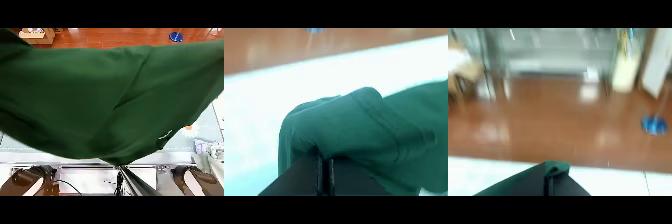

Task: Fold the shirts.

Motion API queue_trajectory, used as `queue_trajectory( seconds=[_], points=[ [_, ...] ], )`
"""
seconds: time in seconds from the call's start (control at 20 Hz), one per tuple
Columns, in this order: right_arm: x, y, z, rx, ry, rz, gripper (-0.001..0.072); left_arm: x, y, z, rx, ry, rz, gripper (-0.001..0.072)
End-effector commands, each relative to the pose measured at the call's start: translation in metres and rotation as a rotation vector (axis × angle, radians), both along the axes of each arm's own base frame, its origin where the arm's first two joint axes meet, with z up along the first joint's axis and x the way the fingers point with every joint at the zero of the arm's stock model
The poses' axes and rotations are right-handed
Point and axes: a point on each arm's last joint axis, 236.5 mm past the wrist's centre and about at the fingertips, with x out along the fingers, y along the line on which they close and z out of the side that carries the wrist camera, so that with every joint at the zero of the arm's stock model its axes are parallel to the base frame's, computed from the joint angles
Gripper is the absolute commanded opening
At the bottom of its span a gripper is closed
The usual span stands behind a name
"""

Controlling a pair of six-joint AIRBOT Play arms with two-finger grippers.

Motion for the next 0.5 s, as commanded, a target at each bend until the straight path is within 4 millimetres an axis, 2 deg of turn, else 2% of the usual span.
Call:
queue_trajectory(
  seconds=[0.0, 0.15, 0.3, 0.45],
  points=[
    [0.072, -0.015, -0.06, 0.055, 0.191, 0.011, 0.003, 0.033, -0.004, -0.073, 0.085, 0.196, 0.021, 0.0027],
    [0.153, -0.003, -0.125, 0.169, 0.322, 0.099, 0.003, 0.088, -0.02, -0.123, 0.106, 0.225, 0.026, 0.0027],
    [0.225, 0.023, -0.189, 0.195, 0.381, 0.143, 0.003, 0.145, -0.03, -0.169, 0.153, 0.208, 0.032, 0.0027],
    [0.281, 0.044, -0.226, 0.219, 0.332, 0.139, 0.003, 0.188, -0.027, -0.222, 0.288, 0.239, 0.027, 0.0028]
  ],
)
